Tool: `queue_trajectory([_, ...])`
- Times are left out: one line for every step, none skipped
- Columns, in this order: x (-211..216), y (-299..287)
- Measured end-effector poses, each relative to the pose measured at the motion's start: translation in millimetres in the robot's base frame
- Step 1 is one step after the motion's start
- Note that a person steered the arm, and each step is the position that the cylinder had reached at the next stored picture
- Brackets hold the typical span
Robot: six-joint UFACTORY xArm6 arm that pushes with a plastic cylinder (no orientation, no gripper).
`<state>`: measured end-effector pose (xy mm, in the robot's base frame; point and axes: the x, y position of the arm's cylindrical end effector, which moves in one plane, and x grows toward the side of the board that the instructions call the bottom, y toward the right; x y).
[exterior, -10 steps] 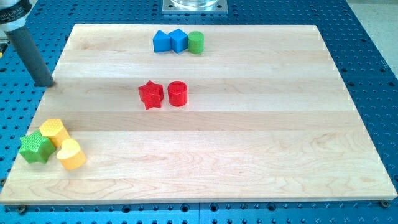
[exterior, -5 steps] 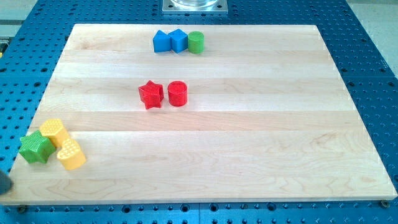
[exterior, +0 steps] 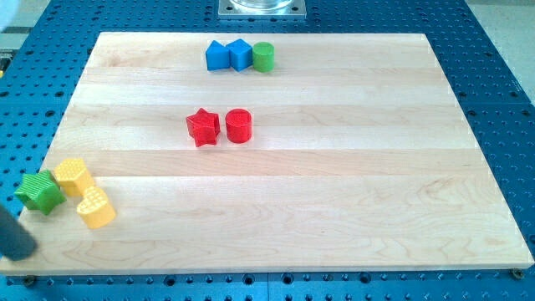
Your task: Push the green star closely to the blue blocks
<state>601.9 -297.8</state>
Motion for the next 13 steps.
queue_trajectory([-21.5,-2.7])
queue_trajectory([-52.3,22.8])
queue_trajectory([-66.7,42.3])
queue_trajectory([-78.0,41.8])
queue_trajectory([-113.9,50.5])
queue_trajectory([-149.3,58.2])
queue_trajectory([-172.0,57.5])
queue_trajectory([-161.0,30.4])
queue_trajectory([-198.7,75.9])
queue_trajectory([-237.2,147.0])
queue_trajectory([-236.2,128.7])
queue_trajectory([-232.4,125.7])
queue_trajectory([-244.3,170.0])
